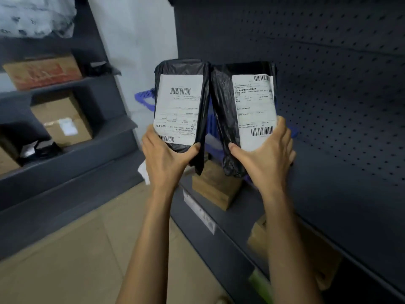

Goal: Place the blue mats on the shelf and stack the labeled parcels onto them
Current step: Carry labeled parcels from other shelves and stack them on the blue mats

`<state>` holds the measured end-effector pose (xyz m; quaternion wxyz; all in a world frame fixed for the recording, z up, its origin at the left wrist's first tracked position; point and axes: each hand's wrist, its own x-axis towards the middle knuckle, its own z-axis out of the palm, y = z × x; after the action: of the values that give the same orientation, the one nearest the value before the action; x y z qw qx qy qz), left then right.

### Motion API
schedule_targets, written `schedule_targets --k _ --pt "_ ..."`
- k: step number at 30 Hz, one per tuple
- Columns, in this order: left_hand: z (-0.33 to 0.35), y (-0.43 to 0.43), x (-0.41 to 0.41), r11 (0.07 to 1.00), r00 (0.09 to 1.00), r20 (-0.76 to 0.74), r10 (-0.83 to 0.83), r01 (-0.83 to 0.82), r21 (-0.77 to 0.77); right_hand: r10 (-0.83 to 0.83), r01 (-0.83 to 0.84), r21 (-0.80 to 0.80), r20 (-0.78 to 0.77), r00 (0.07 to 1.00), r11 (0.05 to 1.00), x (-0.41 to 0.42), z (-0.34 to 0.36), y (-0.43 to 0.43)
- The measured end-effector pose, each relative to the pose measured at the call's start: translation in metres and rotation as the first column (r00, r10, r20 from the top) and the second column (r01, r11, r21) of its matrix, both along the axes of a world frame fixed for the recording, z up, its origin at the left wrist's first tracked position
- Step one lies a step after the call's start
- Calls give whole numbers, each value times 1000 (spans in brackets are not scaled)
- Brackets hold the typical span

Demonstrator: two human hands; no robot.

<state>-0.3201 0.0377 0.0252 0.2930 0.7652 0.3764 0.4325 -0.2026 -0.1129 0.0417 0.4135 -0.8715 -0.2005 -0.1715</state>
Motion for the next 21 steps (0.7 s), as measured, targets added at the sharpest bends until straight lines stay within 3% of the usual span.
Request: schedule_targets --k 5,11,15,21 --pt "14 36 90 997 997 -32 -77 78 30 -57 57 -6 13 998 998 81 12 22" --pt "4 63 163 986 960 -236 -153 164 28 -165 147 -111 -180 970 983 132 -10 30" --pt "2 89 197 967 871 -428 -241 255 -25 -216 149 -222 -322 922 964 150 -23 43" --pt "4 130 226 880 673 -578 -462 428 -205 -358 203 -411 -344 868 889 161 -25 66"
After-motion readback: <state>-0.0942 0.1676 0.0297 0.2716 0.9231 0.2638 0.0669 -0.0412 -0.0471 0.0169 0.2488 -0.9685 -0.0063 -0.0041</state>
